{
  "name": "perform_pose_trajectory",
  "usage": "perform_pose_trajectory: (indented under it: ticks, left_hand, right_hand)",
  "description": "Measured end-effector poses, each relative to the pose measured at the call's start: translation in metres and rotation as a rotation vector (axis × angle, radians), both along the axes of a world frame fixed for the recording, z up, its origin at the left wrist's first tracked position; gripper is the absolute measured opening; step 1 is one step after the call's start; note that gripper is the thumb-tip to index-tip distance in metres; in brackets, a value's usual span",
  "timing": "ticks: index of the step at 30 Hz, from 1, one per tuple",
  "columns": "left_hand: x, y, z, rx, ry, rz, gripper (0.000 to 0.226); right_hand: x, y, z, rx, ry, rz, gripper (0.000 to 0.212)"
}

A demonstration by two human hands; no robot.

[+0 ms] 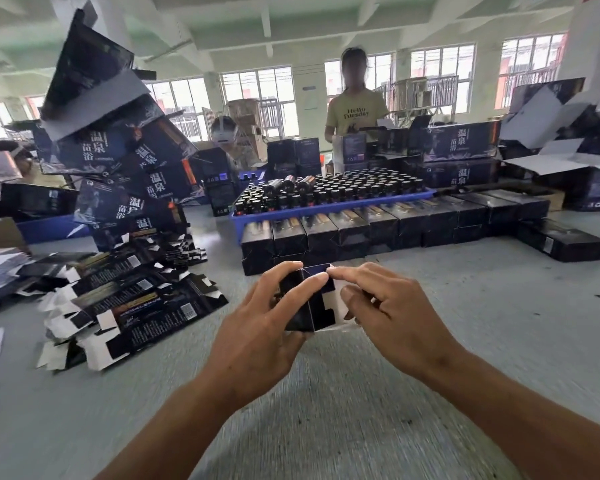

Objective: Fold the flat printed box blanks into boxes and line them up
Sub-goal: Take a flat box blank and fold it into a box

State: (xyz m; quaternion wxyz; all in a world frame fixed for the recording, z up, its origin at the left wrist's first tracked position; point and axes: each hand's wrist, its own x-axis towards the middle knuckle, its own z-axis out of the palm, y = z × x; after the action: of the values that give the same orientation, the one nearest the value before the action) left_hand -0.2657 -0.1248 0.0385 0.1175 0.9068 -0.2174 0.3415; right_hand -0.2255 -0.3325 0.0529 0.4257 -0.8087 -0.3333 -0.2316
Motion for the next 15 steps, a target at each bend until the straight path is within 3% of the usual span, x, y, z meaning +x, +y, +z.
perform_pose_trajectory:
  ticks: [2,6,12,15]
  left_hand:
    - [0.0006,0.0018,0.0001,0.01,-0.006,0.014,0.087]
    - [0.0019,0.0079,-0.0003,-0.034,0.016,0.005,0.078]
    - [0.0001,0.0045,0.0009,-0.025,0.008,-0.017,0.074]
    - [-0.0008,0.0007,0.0021,-0.018,-0.001,-0.035,0.073]
  right_hand:
    - [0.0007,-0.0015,0.0008,-0.027,0.044,0.043,0.041]
    - [0.0017,-0.0057,0.0014,-0.175,0.134,0.155,0.087]
    - [0.0011,-0.0013,-0.0018,-0.092,0.044,0.025,0.056]
    - [-0.0005,-0.0011,-0.0038,-0.017,0.028,-0.012,0.051]
